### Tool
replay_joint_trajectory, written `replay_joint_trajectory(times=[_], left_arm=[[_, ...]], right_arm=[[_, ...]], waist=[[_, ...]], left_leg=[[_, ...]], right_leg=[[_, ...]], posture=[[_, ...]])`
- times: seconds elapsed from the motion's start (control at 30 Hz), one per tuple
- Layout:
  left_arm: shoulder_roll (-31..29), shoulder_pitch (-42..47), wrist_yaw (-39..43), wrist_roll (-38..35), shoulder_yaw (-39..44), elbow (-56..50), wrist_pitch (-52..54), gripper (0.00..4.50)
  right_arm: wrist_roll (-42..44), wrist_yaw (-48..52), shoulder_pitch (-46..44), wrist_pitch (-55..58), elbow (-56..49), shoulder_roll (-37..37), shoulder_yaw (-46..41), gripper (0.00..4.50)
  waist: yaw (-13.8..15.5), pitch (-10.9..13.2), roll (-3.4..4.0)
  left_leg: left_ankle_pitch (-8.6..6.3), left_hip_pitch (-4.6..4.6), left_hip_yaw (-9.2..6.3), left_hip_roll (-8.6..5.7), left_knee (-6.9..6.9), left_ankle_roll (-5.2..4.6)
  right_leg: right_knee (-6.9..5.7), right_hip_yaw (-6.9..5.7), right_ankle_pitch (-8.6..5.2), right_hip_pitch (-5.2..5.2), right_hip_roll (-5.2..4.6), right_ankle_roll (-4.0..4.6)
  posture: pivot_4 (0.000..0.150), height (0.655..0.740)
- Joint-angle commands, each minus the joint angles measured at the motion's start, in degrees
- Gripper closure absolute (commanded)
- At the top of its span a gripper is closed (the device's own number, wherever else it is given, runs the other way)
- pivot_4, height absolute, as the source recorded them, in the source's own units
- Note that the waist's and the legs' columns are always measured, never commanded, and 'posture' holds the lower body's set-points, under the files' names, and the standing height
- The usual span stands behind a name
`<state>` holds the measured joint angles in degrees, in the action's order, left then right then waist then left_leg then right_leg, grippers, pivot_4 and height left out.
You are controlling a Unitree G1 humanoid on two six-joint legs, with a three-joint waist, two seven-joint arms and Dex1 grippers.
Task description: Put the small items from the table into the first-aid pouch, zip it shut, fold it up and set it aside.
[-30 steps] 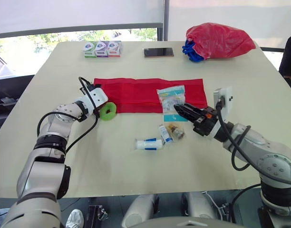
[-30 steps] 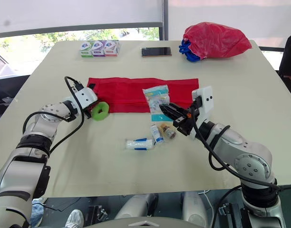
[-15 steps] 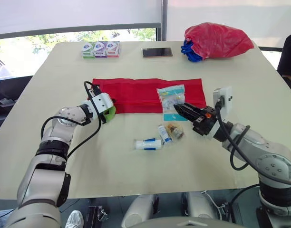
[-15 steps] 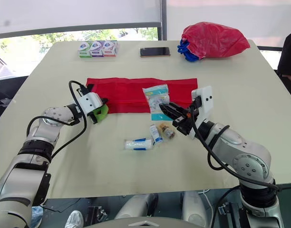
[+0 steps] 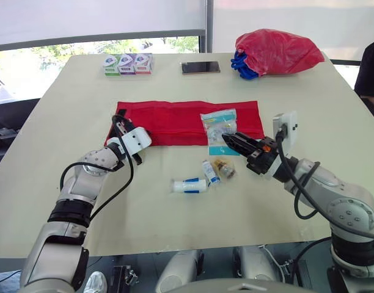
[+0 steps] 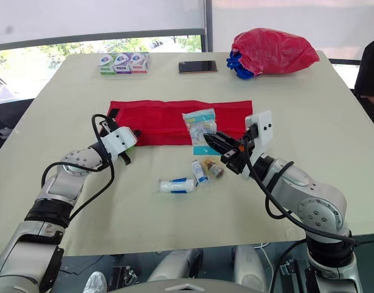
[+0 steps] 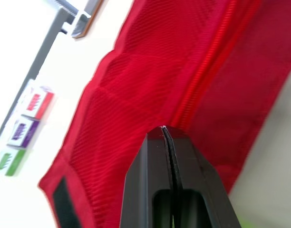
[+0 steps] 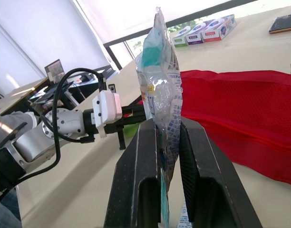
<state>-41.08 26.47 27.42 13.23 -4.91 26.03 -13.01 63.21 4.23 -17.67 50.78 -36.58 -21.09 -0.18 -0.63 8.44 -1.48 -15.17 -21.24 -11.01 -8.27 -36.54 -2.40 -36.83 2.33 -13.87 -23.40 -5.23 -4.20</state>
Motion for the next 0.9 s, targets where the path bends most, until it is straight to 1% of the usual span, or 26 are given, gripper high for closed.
replay_joint_trajectory(times=[0.03, 0.07, 0.1, 0.13, 0.17, 0.27, 0.3, 0.5, 0.63, 0.9], left_arm=[[-2.6, 1.6, -2.1, 3.6, 0.2, -0.1, 0.4, 2.89], [-2.7, 1.7, -2.0, 4.1, -0.1, 0.1, 0.3, 2.65], [-3.0, 1.9, -2.1, 5.2, -0.8, 0.1, 0.0, 2.28], [-3.3, 2.0, -2.2, 6.1, -1.3, 0.0, -0.6, 2.02], [-3.4, 2.1, -2.3, 6.8, -1.7, -0.1, -0.9, 1.42], [-3.4, 1.9, -2.6, 8.5, -2.7, -0.4, -0.8, 0.17], [-3.4, 1.9, -2.8, 9.1, -3.1, -0.4, -0.7, 0.06], [-2.7, 3.7, -6.1, 12.7, -3.2, 0.9, 2.9, 0.06], [-3.4, 5.6, -7.9, 15.0, -3.7, 2.3, 5.3, 0.06], [-3.6, 7.7, -8.7, 15.4, -3.9, 4.3, 6.8, 0.06]], right_arm=[[0.1, 0.9, -0.9, -0.9, -1.4, -0.1, -0.1, 4.46], [0.0, 1.0, -0.9, -0.9, -1.3, 0.0, -0.1, 4.46], [-0.1, 1.0, -1.0, -1.0, -1.3, 0.0, -0.1, 4.46], [-0.2, 1.1, -1.1, -1.0, -1.2, 0.1, -0.1, 4.46], [-0.3, 1.1, -1.1, -1.0, -1.2, 0.1, 0.0, 4.46], [-0.5, 1.0, -1.1, -1.1, -1.2, 0.3, 0.0, 4.46], [-0.6, 1.0, -1.1, -1.1, -1.3, 0.3, 0.0, 4.46], [-0.9, 0.7, -1.0, -1.0, -1.5, 0.4, -0.1, 4.46], [-1.1, 0.7, -1.1, -1.0, -1.5, 0.6, 0.0, 4.46], [-1.9, 0.7, -0.9, -1.2, -1.5, 1.2, 0.2, 4.46]], waist=[[0.0, 0.0, 0.00], [-0.1, 0.0, 0.00], [-0.1, 0.0, 0.01], [-0.1, 0.0, 0.01], [0.0, 0.0, 0.01], [0.0, 0.0, 0.01], [0.0, 0.0, 0.02], [0.0, -0.1, 0.03], [0.0, -0.1, 0.03], [-0.1, -0.1, 0.03]], left_leg=[[0.00, 0.00, 0.00, 0.00, 0.00, 0.00], [0.00, 0.00, 0.00, 0.00, 0.00, 0.00], [0.00, 0.00, 0.00, 0.00, 0.00, 0.00], [0.00, 0.01, 0.01, 0.00, 0.00, 0.00], [0.00, 0.00, 0.01, 0.00, 0.01, 0.00], [0.00, 0.00, 0.01, 0.00, 0.00, 0.00], [0.00, 0.01, 0.02, 0.00, 0.00, 0.00], [0.00, 0.03, 0.02, 0.00, 0.00, 0.00], [0.00, 0.03, 0.02, 0.00, 0.00, 0.01], [0.00, 0.02, 0.04, 0.00, 0.00, 0.01]], right_leg=[[0.00, 0.00, 0.00, 0.00, 0.00, 0.00], [0.00, 0.00, 0.00, 0.00, 0.00, 0.00], [0.00, 0.00, 0.00, 0.00, 0.00, 0.00], [0.00, 0.01, 0.00, -0.01, 0.00, 0.00], [0.00, 0.01, 0.00, -0.01, 0.00, 0.00], [0.00, 0.01, 0.00, 0.00, -0.01, 0.00], [0.00, 0.01, 0.00, 0.00, -0.01, 0.00], [-0.04, 0.01, 0.00, 0.00, 0.00, 0.00], [-0.05, 0.01, 0.00, 0.00, 0.01, 0.00], [-0.05, 0.01, 0.00, -0.03, 0.01, 0.00]], posture=[[0.150, 0.7400], [0.150, 0.7400], [0.150, 0.7400], [0.150, 0.7400], [0.150, 0.7400], [0.150, 0.7400], [0.150, 0.7400], [0.150, 0.7400], [0.150, 0.7400], [0.150, 0.7400]])
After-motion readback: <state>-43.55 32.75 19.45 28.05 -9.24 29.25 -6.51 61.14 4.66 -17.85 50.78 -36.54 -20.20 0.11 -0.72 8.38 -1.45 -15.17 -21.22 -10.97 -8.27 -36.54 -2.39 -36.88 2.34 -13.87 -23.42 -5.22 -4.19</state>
